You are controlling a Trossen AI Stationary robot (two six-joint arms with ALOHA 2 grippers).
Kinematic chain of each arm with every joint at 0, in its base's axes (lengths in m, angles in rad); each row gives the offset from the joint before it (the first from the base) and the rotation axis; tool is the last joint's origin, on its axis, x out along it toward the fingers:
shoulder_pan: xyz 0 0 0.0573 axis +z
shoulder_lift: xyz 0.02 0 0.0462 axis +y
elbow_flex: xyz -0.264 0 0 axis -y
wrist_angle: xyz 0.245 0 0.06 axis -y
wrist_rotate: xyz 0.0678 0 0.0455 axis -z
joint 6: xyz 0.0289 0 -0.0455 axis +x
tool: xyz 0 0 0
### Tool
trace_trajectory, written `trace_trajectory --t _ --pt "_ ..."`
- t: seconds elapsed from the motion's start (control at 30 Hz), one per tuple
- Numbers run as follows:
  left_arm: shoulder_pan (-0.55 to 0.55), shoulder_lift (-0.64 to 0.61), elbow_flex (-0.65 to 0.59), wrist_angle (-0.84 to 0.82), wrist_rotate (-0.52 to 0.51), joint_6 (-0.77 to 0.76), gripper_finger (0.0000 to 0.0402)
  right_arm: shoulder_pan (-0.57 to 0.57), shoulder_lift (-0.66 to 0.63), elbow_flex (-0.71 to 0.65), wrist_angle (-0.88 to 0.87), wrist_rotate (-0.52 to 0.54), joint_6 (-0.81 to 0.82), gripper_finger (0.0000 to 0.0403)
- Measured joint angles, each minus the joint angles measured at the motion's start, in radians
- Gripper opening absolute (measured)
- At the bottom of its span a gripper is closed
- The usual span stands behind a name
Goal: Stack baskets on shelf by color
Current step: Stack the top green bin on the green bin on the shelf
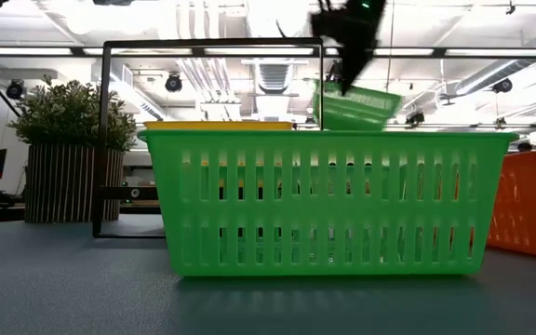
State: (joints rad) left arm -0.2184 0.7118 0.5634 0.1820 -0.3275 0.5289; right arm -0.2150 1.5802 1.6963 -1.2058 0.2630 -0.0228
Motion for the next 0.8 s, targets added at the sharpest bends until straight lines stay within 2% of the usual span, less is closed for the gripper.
trace_trajectory --t 0.17,0.5,0.67,0.8 --pt "0.000 -0.012 -0.002 -0.002 0.000 0.000 0.0002 0.024 0.139 0.147 0.083 -0.004 -0.118 0.0009" --pt "0.000 -0.034 -0.009 -0.008 0.000 -0.001 0.0002 0.011 0.455 0.519 0.087 -0.002 -0.310 0.0009" --pt "0.000 -0.034 -0.010 -0.008 0.000 -0.002 0.0002 -0.009 0.551 0.637 0.086 -0.002 -0.330 0.0009" --pt "0.000 -0.033 -0.010 -0.007 0.000 -0.002 0.0002 -0.028 0.583 0.657 0.094 -0.006 -0.330 0.0009"
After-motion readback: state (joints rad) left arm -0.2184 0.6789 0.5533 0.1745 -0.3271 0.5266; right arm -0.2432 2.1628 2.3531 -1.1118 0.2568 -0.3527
